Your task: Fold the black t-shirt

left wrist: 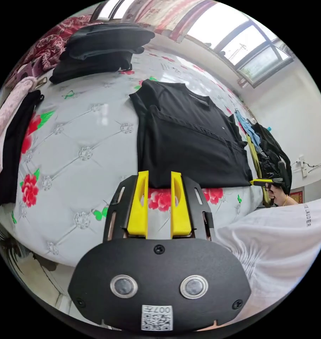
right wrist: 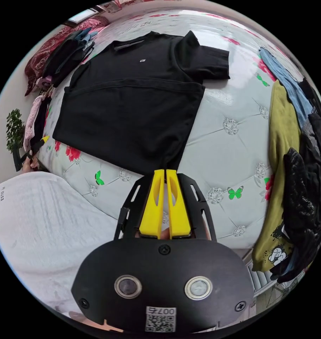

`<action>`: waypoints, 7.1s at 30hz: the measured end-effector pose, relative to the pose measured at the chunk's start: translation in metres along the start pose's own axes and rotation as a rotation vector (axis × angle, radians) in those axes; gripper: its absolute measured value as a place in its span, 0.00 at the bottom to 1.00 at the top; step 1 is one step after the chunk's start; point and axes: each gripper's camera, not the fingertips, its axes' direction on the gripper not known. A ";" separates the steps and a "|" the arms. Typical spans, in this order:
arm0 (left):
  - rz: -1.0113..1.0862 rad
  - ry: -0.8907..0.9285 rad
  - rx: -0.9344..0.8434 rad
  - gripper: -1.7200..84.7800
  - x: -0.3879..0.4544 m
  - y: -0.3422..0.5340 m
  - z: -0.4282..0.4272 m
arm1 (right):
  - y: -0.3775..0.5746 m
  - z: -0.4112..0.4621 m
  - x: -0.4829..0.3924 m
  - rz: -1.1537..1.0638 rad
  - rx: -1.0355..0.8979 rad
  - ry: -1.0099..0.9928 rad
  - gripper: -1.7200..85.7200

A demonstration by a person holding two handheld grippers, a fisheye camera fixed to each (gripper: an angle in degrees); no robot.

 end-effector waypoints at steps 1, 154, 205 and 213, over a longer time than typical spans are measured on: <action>0.000 -0.024 -0.041 0.12 0.000 -0.014 0.013 | -0.002 0.001 -0.002 -0.005 -0.004 0.013 0.02; 0.459 -0.016 -0.185 0.08 0.220 -0.143 0.138 | -0.081 -0.010 -0.007 -0.344 0.395 -0.339 0.07; -0.362 0.356 -0.001 0.12 0.008 -0.409 -0.024 | -0.128 -0.113 0.147 0.276 0.590 -0.822 0.04; -0.287 0.201 0.057 0.11 0.009 -0.338 -0.028 | -0.083 -0.031 0.147 0.466 0.557 -0.728 0.07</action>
